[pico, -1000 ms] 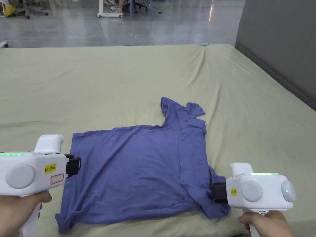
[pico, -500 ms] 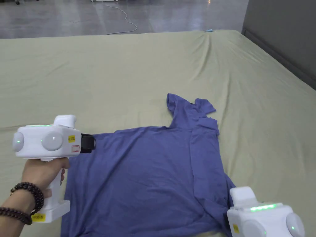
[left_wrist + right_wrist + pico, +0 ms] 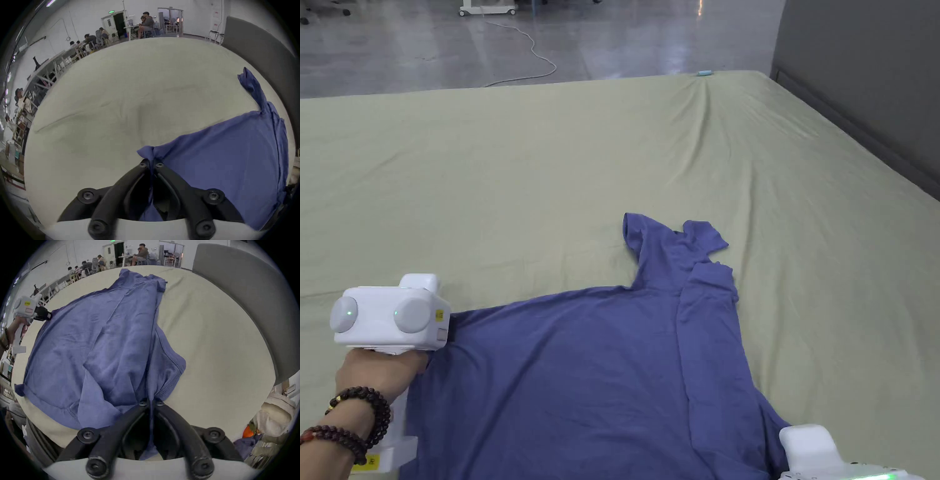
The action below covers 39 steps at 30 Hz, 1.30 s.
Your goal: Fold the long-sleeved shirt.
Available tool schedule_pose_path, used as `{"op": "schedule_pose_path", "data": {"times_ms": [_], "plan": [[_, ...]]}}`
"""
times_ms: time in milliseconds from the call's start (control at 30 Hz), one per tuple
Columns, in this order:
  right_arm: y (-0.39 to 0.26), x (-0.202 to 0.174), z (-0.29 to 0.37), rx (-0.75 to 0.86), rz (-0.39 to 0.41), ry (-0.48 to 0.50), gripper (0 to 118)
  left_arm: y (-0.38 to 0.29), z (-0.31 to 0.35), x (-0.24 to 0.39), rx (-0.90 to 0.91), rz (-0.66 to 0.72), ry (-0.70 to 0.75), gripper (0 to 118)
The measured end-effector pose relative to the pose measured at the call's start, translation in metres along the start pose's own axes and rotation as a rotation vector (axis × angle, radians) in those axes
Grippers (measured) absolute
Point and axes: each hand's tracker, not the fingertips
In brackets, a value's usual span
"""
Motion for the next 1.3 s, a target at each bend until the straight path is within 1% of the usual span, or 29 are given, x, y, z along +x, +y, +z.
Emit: {"op": "schedule_pose_path", "data": {"times_ms": [67,100,167,200,233,267,300,367,400,433,467,500,567,633,767,800,867,900,933,1000,1133,1200,1300], "plan": [[-0.003,0.008,0.002,0.02,-0.027,0.033,0,-0.001,0.007,0.002,0.004,0.005,-0.085,0],[-0.005,0.014,0.004,0.034,-0.041,0.059,0,0.0,0.013,0.002,0.014,0.022,-0.08,0],[-0.001,0.027,0.019,0.06,-0.095,0.098,0,0.006,0.031,-0.007,0.077,0.062,-0.068,0],[0.003,0.032,0.028,0.098,-0.107,0.085,0,0.01,0.041,-0.013,0.107,0.08,-0.086,0],[0.011,0.038,0.039,0.15,-0.104,0.04,0,0.015,0.053,-0.019,0.128,0.094,-0.094,0],[0.025,0.047,0.054,0.212,-0.101,-0.007,0,0.022,0.071,-0.027,0.163,0.109,-0.09,0],[0.039,0.057,0.065,0.247,-0.117,-0.019,0,0.028,0.083,-0.035,0.189,0.12,-0.099,0],[0.075,0.082,0.087,0.313,-0.172,0.034,0,0.042,0.115,-0.049,0.24,0.14,-0.13,0],[0.097,0.09,0.101,0.371,-0.185,0.039,0,0.05,0.133,-0.055,0.266,0.151,-0.144,0],[0.122,0.096,0.115,0.423,-0.173,0.002,0,0.06,0.152,-0.061,0.301,0.163,-0.139,0],[0.148,0.099,0.129,0.468,-0.131,-0.049,0,0.07,0.172,-0.068,0.352,0.171,-0.115,0],[0.168,0.103,0.141,0.505,-0.127,-0.06,0,0.079,0.188,-0.074,0.383,0.179,-0.114,0],[0.222,0.112,0.173,0.591,-0.145,-0.042,0,0.103,0.229,-0.091,0.47,0.216,-0.109,0],[0.27,0.115,0.203,0.646,-0.128,-0.047,0,0.127,0.267,-0.105,0.533,0.237,-0.112,0],[0.361,0.111,0.267,0.732,-0.115,-0.053,0,0.178,0.345,-0.124,0.667,0.229,-0.064,0],[0.384,0.105,0.286,0.765,-0.103,-0.081,0,0.192,0.367,-0.129,0.72,0.233,-0.055,0],[0.42,0.1,0.316,0.804,-0.091,-0.108,0,0.217,0.399,-0.135,0.76,0.254,-0.031,0],[0.436,0.098,0.329,0.806,-0.085,-0.108,0,0.227,0.413,-0.138,0.751,0.262,-0.018,0],[0.455,0.097,0.341,0.82,-0.092,-0.115,0,0.237,0.428,-0.141,0.786,0.278,0.003,0],[0.476,0.096,0.36,0.822,-0.13,-0.106,0,0.251,0.445,-0.143,0.82,0.293,0.006,0],[0.502,0.097,0.381,0.873,-0.177,-0.052,0,0.269,0.463,-0.146,0.836,0.312,0.009,0],[0.509,0.093,0.383,0.88,-0.177,-0.059,0,0.275,0.466,-0.145,0.847,0.31,0.029,0],[0.512,0.092,0.379,0.895,-0.17,-0.056,0,0.285,0.461,-0.149,0.851,0.299,0.014,0]]}}
